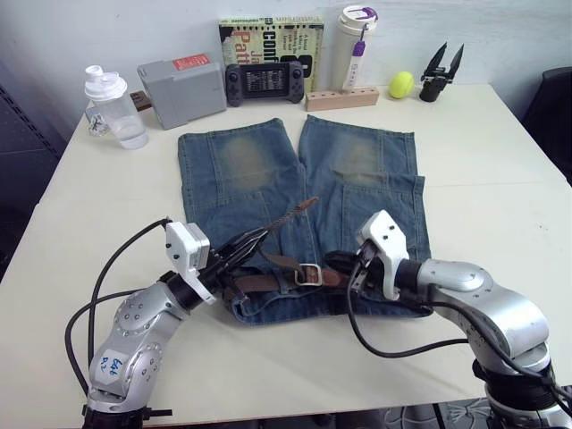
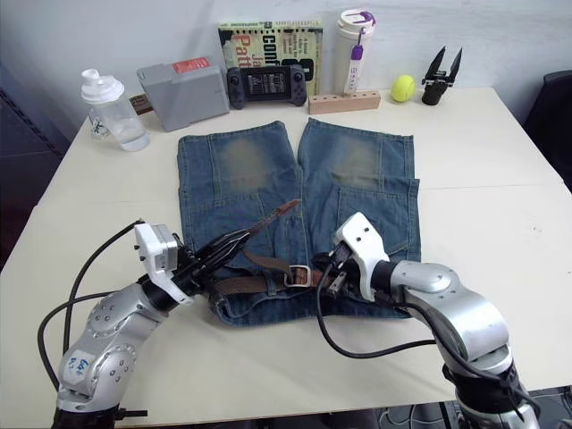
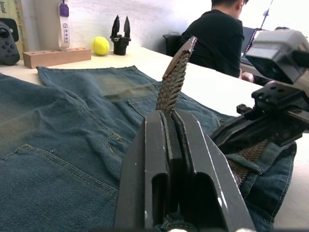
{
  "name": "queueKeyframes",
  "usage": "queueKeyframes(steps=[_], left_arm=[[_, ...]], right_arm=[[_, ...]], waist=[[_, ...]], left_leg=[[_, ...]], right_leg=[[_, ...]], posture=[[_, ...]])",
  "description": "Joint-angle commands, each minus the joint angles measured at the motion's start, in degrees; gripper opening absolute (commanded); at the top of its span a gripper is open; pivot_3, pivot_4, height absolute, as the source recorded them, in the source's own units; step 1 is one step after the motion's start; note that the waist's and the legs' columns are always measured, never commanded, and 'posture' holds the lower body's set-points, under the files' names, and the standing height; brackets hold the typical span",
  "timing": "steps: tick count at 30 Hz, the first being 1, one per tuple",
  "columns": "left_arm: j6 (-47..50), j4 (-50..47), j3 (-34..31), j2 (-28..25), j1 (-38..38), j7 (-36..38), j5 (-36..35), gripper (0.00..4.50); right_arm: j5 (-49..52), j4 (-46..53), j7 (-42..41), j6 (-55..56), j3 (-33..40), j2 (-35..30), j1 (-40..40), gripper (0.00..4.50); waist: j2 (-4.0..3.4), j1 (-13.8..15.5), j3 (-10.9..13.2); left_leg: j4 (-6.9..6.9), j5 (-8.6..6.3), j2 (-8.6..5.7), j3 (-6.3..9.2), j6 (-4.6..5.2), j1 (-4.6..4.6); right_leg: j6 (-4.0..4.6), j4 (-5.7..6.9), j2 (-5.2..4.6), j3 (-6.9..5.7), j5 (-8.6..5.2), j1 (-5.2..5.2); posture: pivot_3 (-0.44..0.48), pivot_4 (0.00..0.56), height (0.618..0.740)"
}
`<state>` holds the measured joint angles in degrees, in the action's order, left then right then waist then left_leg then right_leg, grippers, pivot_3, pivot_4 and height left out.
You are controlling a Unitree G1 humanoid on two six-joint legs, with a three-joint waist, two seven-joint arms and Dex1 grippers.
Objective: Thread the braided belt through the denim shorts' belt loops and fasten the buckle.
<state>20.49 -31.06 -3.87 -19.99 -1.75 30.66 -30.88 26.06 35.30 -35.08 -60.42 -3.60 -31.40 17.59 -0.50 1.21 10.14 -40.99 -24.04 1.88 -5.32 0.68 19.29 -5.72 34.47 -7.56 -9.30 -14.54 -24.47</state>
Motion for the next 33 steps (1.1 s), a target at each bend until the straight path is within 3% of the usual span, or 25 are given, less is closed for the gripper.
queueKeyframes(steps=[1,20,26,33], left_arm=[[-1.5,-2.6,0.3,0.1,0.1,-0.4,0.3,0.0],[-2.3,-1.9,0.1,-0.3,0.1,-1.1,1.7,0.0],[-4.4,-0.5,-0.8,-2.8,2.4,1.0,4.5,0.0],[-6.5,1.0,-0.4,-3.7,3.0,2.1,5.7,0.0]], right_arm=[[-2.1,1.0,1.7,1.4,-4.5,-1.1,-1.6,0.04],[-4.9,0.5,2.7,2.7,-14.0,0.1,4.3,0.04],[-2.0,1.4,1.7,1.6,-7.7,-0.3,5.8,0.04],[3.6,-6.4,-9.9,5.3,-2.4,-5.1,10.9,0.04]], waist=[[0.0,0.0,0.0],[0.0,-0.1,0.0],[0.0,-0.2,0.0],[-0.01,0.0,0.0]], left_leg=[[0.0,0.0,0.0,0.0,0.0,0.01],[0.0,0.0,0.0,0.01,0.0,0.02],[0.0,0.0,0.01,0.01,0.0,0.01],[-0.01,0.0,0.0,0.02,0.0,0.03]], right_leg=[[0.0,0.0,0.0,0.0,0.0,0.0],[0.0,-0.03,-0.01,0.0,0.0,-0.01],[0.0,-0.02,0.01,-0.01,0.0,-0.01],[0.0,-0.03,0.0,0.0,0.0,-0.02]], posture=[[0.0,0.15,0.722],[0.0,0.15,0.722],[0.0,0.15,0.722],[0.0,0.15,0.722]])
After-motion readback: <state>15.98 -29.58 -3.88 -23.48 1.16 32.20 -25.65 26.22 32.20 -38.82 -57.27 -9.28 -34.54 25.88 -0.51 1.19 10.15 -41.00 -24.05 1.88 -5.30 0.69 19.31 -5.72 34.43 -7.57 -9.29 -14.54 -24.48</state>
